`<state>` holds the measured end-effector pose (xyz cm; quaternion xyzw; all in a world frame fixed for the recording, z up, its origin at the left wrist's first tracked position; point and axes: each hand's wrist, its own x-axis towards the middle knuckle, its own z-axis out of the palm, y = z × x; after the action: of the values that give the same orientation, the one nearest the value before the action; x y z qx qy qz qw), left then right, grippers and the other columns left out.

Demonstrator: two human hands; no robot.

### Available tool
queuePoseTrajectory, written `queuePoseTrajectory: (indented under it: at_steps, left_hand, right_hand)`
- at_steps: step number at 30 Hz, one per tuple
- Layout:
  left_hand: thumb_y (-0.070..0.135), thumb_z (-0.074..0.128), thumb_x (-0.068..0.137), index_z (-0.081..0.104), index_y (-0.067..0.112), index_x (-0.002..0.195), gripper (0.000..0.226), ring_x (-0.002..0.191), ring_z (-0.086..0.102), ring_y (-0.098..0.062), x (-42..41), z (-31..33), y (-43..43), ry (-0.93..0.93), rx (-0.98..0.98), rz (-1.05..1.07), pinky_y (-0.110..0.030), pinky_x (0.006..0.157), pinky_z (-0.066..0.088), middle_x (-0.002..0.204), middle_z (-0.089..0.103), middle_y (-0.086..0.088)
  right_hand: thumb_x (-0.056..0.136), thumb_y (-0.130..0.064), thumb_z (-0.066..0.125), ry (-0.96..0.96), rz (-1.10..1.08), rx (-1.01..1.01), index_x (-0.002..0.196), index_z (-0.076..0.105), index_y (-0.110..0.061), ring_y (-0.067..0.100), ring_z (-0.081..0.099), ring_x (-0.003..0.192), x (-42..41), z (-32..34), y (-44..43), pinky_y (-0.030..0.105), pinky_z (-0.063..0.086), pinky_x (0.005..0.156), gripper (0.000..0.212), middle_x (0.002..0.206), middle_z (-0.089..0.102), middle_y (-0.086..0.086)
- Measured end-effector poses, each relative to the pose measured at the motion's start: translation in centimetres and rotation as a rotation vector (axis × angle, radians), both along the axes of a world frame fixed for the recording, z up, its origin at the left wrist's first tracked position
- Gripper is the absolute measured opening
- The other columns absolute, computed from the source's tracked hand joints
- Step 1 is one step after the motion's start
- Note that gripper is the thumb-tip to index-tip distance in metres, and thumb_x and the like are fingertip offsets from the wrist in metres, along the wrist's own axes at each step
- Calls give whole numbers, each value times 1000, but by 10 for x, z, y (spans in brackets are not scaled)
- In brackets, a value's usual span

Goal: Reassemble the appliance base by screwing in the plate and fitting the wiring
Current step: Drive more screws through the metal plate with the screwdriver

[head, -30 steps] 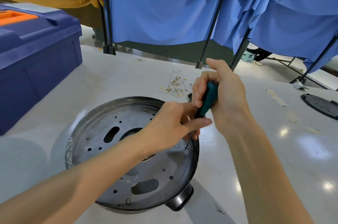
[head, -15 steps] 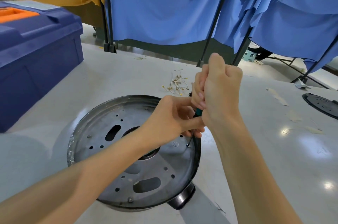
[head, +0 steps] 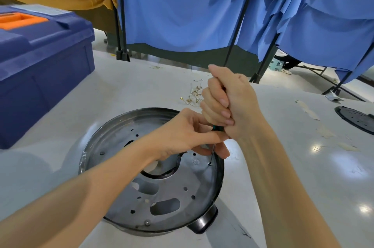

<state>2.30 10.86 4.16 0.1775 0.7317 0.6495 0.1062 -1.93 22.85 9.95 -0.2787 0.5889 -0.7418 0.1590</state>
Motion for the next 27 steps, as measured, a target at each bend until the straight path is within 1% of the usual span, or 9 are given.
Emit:
queuePoseTrajectory:
  at_steps: [5, 9, 11, 14, 15, 17, 21, 24, 27]
  left_hand:
    - [9, 78, 78, 71, 4, 85, 11, 71, 73, -22, 1, -5, 5, 92, 108, 157, -31, 70, 60, 74, 74, -13]
    - [7, 74, 82, 73, 1, 93, 13, 66, 71, -15, 0, -2, 5, 81, 82, 84, -33, 73, 58, 74, 73, -9]
    - [10, 70, 86, 73, 1, 96, 14, 73, 72, -15, -1, 0, 3, 47, 55, 20, -35, 78, 56, 81, 73, -6]
    - [20, 67, 91, 75, 18, 97, 10, 95, 72, -20, -1, 4, -3, -27, 37, -80, -30, 85, 55, 97, 76, -5]
    - [21, 66, 92, 75, 21, 97, 10, 96, 72, -18, 0, 5, -5, -47, 35, -112, -27, 84, 55, 100, 75, -7]
    - [22, 67, 91, 75, 22, 95, 8, 83, 72, -11, 1, 5, -3, -52, 37, -113, -20, 75, 53, 98, 75, -10]
    - [20, 77, 82, 76, 18, 86, 5, 82, 74, -21, 0, -3, 4, 34, 76, 85, -29, 77, 59, 82, 76, -11]
    - [16, 75, 80, 76, 14, 84, 4, 71, 72, -15, 0, -3, 7, 68, 68, 94, -28, 73, 57, 74, 74, -9]
    - [18, 70, 86, 76, 12, 90, 9, 81, 73, -13, -1, 1, 4, 13, 21, -4, -29, 78, 55, 82, 76, -4]
  right_hand:
    - [97, -10, 36, 124, -384, -75, 36, 35, -11, 15, 20, 25, 14, -6, -11, 16, 19, 38, 61, 31, 27, 3]
    - [97, -13, 36, 214, -755, -106, 33, 39, -17, 17, 30, 29, 21, -17, -11, 20, 26, 39, 65, 33, 35, 2]
    - [97, -19, 40, 188, -725, -89, 35, 42, -15, 19, 33, 31, 19, -17, -5, 21, 28, 40, 62, 35, 38, 4]
    - [97, -35, 45, 35, -143, 54, 40, 46, -7, 23, 37, 32, 6, 0, 14, 25, 33, 40, 64, 38, 42, 11]
    - [97, -37, 44, -13, 20, 90, 40, 45, -7, 23, 36, 30, 3, 4, 18, 25, 33, 39, 65, 37, 41, 11]
    - [99, -30, 43, -57, 105, 55, 37, 40, -9, 18, 26, 24, 1, 5, 18, 19, 25, 33, 66, 31, 33, 6]
    - [102, -21, 38, -21, -216, -90, 36, 38, -12, 13, 17, 25, 8, -7, 3, 15, 16, 37, 66, 31, 26, 3]
    - [102, -21, 36, 102, -556, -132, 34, 41, -15, 16, 24, 27, 17, -16, -5, 18, 22, 38, 68, 33, 32, 4]
    - [101, -24, 38, 113, -593, -113, 36, 45, -14, 19, 31, 29, 17, -16, -2, 20, 27, 38, 66, 36, 39, 6]
